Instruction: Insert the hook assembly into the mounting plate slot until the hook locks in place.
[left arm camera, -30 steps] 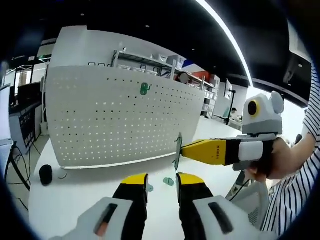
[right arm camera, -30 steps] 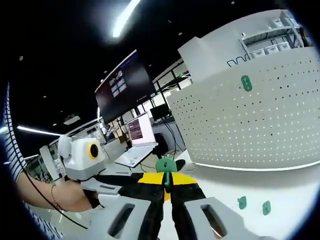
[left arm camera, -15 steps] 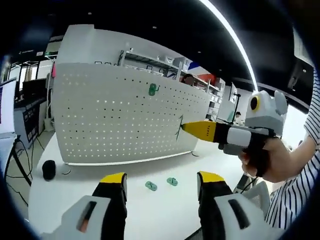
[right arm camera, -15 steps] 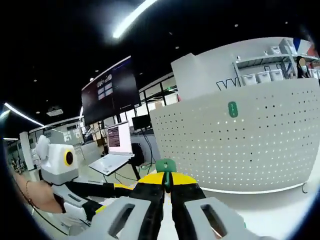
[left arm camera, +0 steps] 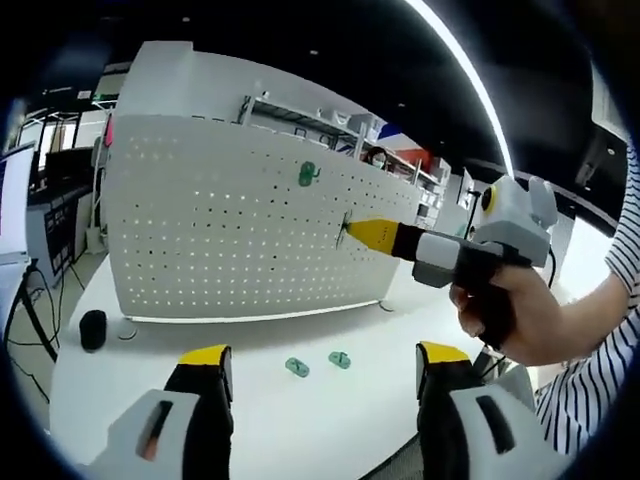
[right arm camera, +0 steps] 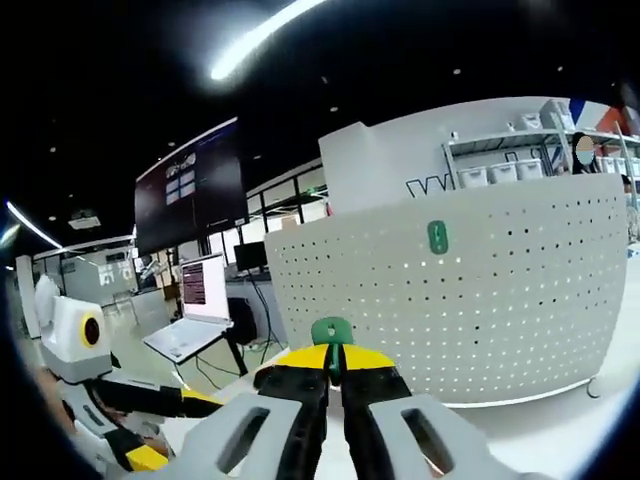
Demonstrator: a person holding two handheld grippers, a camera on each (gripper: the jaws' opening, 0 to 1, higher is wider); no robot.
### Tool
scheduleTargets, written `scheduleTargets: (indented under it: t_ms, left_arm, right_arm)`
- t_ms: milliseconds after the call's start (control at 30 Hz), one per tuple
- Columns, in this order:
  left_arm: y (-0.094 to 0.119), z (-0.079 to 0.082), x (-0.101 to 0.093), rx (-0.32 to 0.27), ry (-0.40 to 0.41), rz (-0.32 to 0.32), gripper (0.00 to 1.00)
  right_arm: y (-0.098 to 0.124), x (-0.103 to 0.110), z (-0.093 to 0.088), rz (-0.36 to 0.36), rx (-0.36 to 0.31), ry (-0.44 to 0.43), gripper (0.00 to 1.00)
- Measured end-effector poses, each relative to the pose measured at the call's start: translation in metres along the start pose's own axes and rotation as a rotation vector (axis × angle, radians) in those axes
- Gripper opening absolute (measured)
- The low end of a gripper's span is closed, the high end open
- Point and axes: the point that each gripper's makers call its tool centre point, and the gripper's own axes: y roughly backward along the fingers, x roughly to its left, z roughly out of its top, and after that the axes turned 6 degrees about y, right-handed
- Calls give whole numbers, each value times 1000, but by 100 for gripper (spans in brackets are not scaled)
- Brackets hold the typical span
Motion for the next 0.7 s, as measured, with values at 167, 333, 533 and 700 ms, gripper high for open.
scheduleTargets:
  t_ms: [167, 333, 533, 700]
  left_arm:
    - [-1, 0, 1, -2, 0, 4, 81]
    - [0, 2, 1, -9, 4, 3, 85]
    - [0, 0, 3, -6, 12, 8, 89]
    - [0, -3, 4, 2, 16, 6, 90]
  right_arm:
    - [-7, -20, 1, -60, -7, 0, 0]
    - [-13, -39, 4, -110, -18, 9, 0]
    - [-21, -59, 6, -158, -22, 17, 0]
    - [-25, -74, 8, -200, -28, 12, 0]
